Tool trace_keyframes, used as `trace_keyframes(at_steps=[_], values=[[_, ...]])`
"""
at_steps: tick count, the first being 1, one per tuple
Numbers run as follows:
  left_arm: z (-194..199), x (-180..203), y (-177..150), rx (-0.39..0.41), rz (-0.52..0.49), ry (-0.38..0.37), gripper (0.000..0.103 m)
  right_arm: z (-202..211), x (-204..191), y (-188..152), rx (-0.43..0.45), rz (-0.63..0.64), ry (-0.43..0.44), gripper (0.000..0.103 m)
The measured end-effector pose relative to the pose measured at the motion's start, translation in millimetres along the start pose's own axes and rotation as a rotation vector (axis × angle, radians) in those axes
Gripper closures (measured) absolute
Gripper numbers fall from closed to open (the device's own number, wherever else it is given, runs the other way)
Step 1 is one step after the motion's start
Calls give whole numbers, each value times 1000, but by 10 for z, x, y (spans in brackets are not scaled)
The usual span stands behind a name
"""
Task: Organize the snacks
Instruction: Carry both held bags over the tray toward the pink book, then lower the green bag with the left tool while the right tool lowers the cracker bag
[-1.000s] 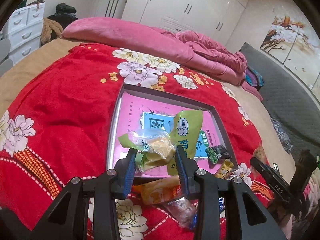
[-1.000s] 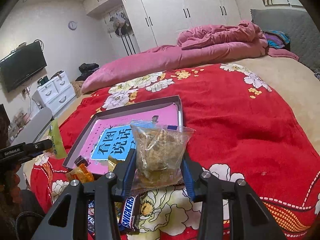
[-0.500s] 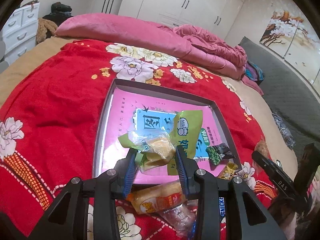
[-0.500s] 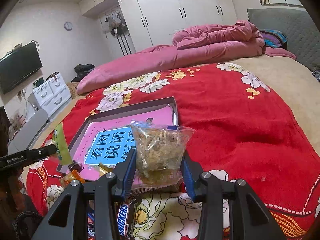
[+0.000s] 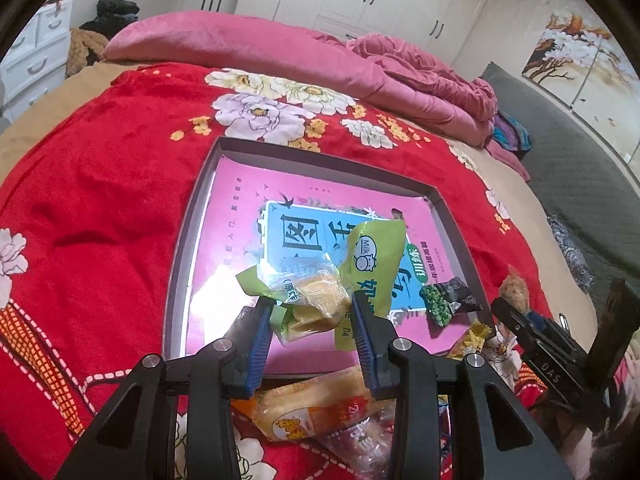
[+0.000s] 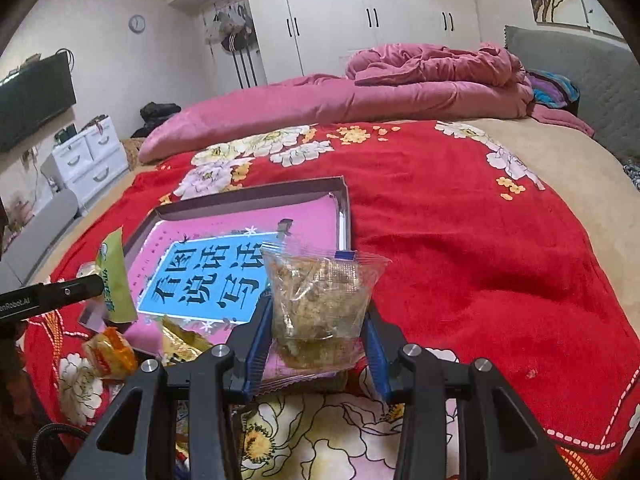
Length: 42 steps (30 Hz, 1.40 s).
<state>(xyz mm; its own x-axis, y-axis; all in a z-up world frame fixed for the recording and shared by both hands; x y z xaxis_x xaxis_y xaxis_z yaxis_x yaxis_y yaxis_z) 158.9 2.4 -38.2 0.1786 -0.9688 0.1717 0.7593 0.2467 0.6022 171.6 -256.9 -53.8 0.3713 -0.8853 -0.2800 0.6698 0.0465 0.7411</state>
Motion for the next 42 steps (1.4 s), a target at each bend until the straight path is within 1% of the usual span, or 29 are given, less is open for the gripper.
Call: trace_keyframes(at_steps=[8, 15, 20, 26, 42], values=[[-60, 23, -9, -11, -1, -7, 64, -122, -111, -38, -24, 55, 3, 60], [-105, 53, -22, -18, -16, -9, 64, -185, -192, -45, -26, 85, 26, 60], [-148, 36, -27, -27, -12, -4, 64, -248, -200, -40, -28, 80, 49, 60], [-185, 21, -50, -37, -12, 0, 64, -332, -193, -71, -50, 60, 76, 60], [-217, 42, -81, -50, -23, -2, 64, -348, -267, -118, -76, 64, 119, 60]])
Point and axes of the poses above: each gripper's, at about its wrist camera, not at the fingertips, and z roughly against the way its jaws point, x to its right, y to its top, the point moved 5 cm from there along -z, roughly the way its jaws point, and after that the axes turned 12 degrees about y, right-handed, at the moved point
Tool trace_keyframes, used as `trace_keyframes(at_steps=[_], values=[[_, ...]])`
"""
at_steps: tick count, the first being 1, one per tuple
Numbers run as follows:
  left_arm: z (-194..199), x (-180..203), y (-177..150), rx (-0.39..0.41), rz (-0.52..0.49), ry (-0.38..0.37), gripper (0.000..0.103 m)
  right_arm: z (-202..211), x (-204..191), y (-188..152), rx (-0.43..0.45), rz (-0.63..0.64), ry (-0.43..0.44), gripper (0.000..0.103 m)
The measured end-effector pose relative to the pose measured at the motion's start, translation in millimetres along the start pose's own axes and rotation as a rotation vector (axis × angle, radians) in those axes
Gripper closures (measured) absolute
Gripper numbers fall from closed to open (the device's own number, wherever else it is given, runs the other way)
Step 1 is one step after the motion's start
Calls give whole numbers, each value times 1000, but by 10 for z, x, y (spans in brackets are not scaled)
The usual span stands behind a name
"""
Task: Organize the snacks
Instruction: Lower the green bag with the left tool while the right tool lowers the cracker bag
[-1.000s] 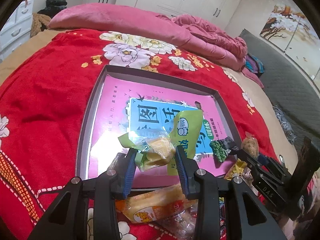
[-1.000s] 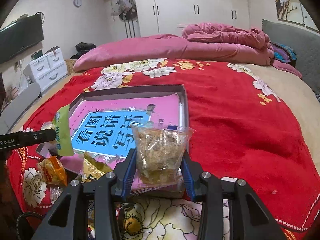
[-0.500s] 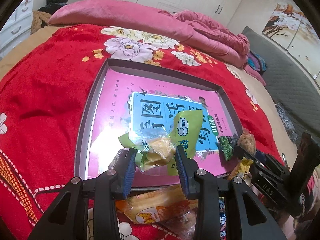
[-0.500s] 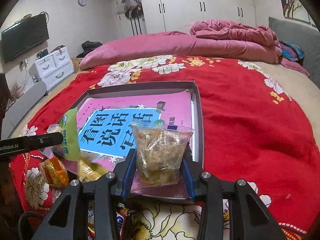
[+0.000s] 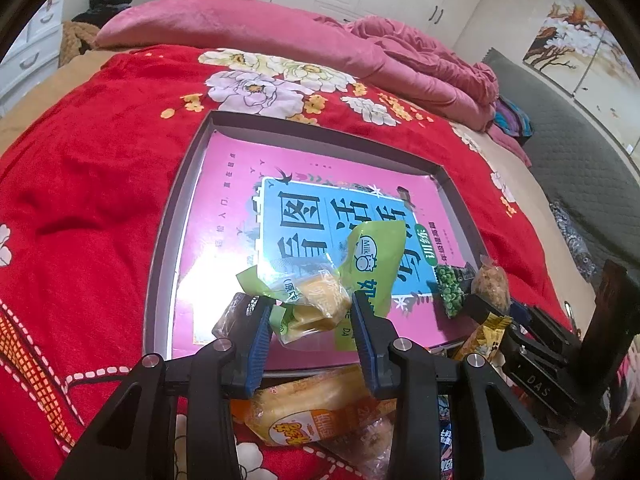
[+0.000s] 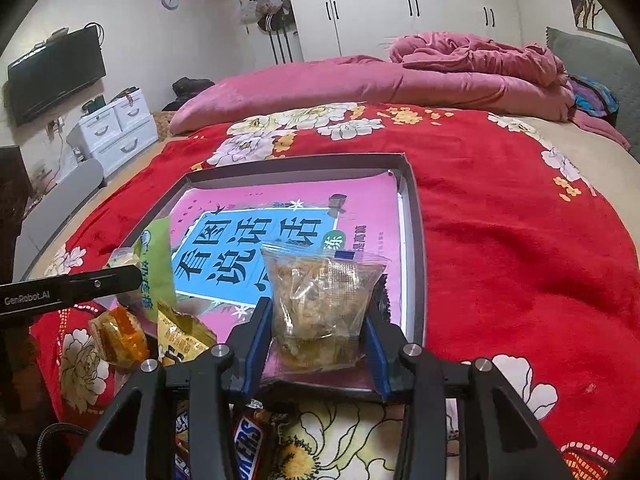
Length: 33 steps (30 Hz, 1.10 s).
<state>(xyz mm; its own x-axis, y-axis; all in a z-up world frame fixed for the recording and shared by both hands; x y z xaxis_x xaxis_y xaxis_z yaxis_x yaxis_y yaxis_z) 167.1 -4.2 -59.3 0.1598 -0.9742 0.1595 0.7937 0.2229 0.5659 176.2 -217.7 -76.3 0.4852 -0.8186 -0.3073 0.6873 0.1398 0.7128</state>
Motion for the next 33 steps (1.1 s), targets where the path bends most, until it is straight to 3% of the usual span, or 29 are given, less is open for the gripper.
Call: trace_keyframes(at_steps=[17, 33], values=[[-86, 107, -69, -24, -33, 3, 63, 53, 118, -60, -7, -38, -52, 58], [-132, 91, -105, -65, -5, -26, 63, 50, 87, -73, -26, -34, -29, 54]])
Point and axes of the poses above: each gripper's, at about its wrist camera, not at the fingertips, and z roughly against the way its jaws point, x to its right, y to its top, the point moved 5 cm from there along -z, roughly the way its jaws point, and after that the axes turned 12 degrees about y, right-handed, at the moved point
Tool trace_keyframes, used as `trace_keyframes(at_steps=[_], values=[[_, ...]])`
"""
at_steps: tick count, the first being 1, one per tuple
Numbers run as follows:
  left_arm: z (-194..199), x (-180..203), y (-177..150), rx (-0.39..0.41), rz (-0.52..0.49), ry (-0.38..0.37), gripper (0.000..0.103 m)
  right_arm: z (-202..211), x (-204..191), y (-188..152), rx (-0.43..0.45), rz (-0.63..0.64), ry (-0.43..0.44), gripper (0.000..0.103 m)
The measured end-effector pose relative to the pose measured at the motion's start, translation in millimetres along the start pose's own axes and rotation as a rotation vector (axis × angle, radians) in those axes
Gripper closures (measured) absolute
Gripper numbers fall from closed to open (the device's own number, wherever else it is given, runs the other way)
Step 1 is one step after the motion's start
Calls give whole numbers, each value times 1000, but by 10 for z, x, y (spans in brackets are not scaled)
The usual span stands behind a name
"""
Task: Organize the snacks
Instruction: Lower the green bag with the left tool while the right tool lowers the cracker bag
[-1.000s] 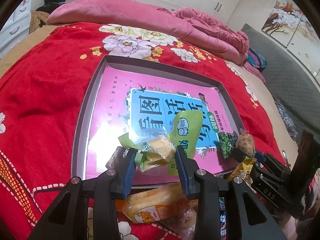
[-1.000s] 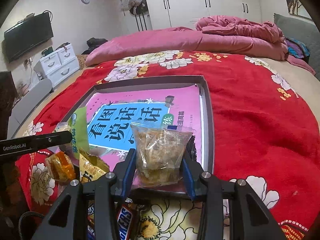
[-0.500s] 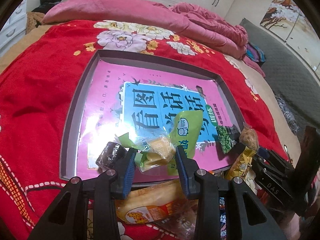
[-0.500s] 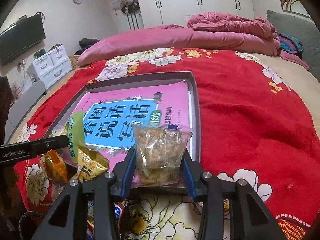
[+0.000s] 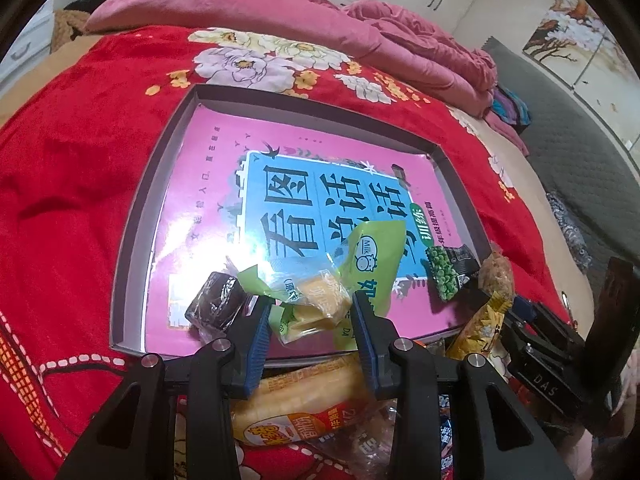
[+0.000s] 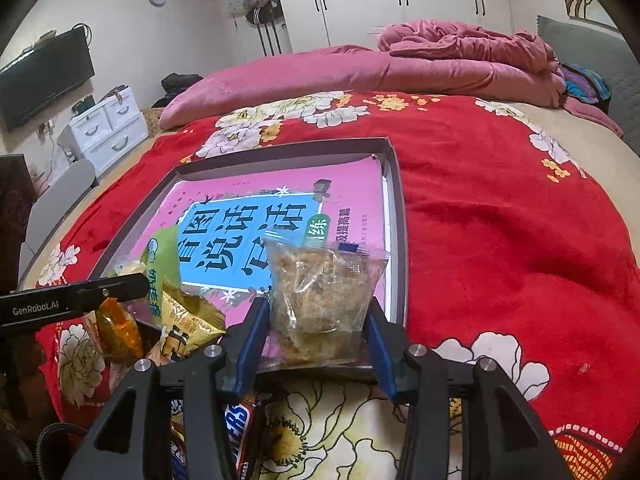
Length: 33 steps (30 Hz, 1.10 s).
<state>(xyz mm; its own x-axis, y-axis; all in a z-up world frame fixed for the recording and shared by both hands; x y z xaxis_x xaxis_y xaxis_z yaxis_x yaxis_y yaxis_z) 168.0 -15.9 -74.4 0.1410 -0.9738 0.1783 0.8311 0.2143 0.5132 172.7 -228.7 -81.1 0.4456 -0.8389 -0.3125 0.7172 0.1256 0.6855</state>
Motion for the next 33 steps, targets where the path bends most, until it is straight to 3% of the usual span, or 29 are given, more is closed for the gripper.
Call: trace_keyframes(at_steps=[33], values=[[1, -38, 22, -23, 43, -16, 60, 152, 20, 37, 27, 2, -10, 44]])
Point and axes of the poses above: each gripper's, at about its wrist camera, not at the fingertips, and z roughly against the way its jaws point, x to its right, y to its top, the point moved 5 cm from there along -z, roughly the way its jaws point, and after that the axes turned 12 degrees about y, right-handed, at the moved point
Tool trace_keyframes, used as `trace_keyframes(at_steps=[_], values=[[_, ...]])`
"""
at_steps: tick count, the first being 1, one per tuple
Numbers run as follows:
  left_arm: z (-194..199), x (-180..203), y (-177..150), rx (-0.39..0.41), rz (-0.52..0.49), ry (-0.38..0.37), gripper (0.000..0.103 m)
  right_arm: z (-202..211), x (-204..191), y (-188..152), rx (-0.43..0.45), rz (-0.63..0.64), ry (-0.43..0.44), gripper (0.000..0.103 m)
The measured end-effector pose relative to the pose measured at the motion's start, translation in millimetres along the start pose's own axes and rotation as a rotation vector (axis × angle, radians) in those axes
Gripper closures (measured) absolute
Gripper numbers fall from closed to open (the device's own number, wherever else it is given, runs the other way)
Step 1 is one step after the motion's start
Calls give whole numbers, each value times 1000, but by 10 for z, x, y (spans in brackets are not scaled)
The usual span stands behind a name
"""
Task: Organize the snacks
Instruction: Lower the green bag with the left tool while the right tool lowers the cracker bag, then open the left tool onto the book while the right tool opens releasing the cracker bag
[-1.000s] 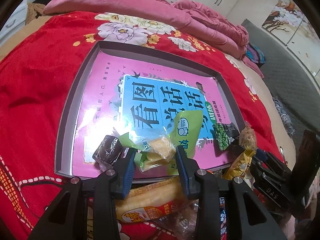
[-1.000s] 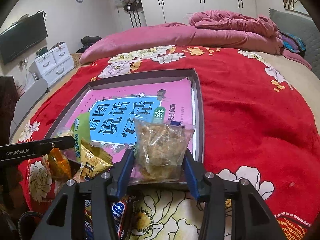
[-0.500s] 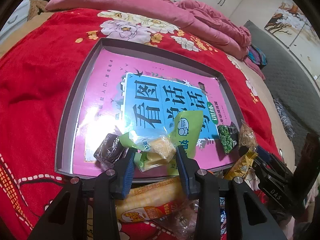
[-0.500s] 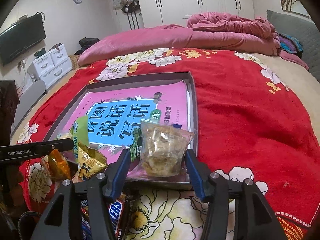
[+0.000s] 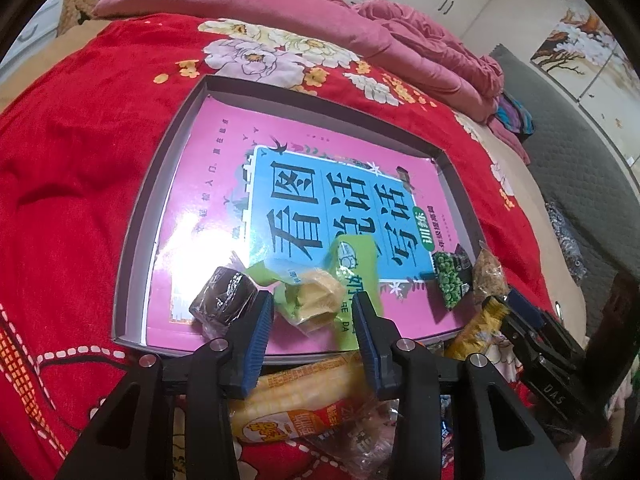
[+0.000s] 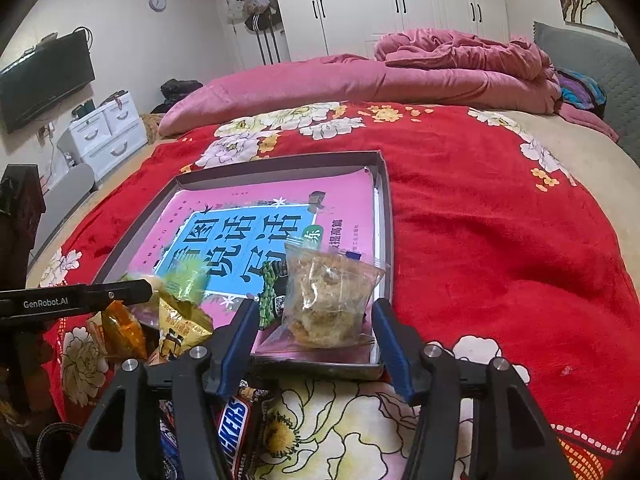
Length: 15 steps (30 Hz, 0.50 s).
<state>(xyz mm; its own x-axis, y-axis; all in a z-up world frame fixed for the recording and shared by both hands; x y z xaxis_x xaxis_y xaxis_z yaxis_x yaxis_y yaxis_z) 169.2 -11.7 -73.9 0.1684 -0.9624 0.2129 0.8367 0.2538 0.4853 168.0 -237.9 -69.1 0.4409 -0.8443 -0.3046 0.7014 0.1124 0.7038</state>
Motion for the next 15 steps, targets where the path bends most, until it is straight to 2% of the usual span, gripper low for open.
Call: trace_keyframes(at_steps=[10, 15], values=[[51, -2, 16, 5, 8, -11, 58, 21, -13, -1, 2, -4, 22, 44], [77, -23, 28, 8, 17, -15, 56, -40, -102, -29, -26, 27, 40, 43]])
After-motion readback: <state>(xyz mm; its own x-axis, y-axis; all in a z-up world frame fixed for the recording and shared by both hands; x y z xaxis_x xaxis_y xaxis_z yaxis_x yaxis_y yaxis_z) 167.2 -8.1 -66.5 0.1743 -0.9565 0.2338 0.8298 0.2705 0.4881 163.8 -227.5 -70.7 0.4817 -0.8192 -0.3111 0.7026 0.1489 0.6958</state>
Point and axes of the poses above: each gripper's, at about its wrist camera, not at the fingertips, and z roughly against the way its jaws point, x to its right, y to its top, the point moved 5 cm from there along -z, roughly the way its jaws point, and after that the axes turned 12 degrees about y, right-handed, at the moved point
